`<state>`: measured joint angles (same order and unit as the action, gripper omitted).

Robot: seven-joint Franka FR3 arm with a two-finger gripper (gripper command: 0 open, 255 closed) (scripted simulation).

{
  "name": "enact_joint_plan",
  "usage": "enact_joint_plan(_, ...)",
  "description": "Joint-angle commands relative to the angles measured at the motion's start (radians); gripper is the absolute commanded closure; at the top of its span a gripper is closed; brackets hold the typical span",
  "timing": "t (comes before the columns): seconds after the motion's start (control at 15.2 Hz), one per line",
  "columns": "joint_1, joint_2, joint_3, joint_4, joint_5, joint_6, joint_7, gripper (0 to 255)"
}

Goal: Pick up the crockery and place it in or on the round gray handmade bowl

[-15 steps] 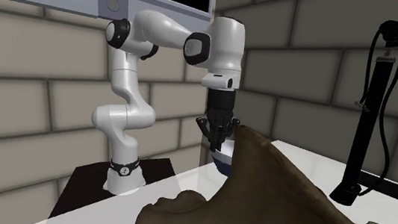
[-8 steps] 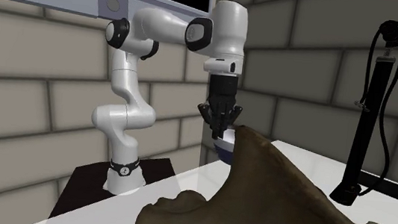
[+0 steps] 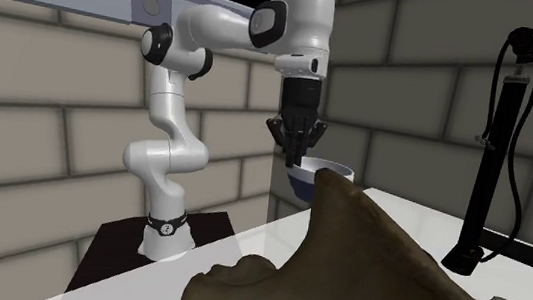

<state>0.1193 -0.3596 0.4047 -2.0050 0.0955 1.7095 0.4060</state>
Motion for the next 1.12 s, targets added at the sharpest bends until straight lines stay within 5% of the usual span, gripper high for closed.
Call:
enact_joint_plan(0.0,-0.001,0.003,-0.002,0.030,-0.002,-0.028,0.000,255)
enact_joint_plan(0.2,-0.003,0.010,-0.003,0.072,-0.005,-0.063,0.001,255)
enact_joint_plan(0.53,-0.020,0.234,0.044,0.330,-0.087,-0.112,0.054,255)
enact_joint_plan(0.79,0.000,0.438,0.079,0.587,-0.180,-0.189,0.104,255)
enact_joint_plan(1.06,0.084,0.688,0.094,0.945,-0.304,-0.325,0.143,255)
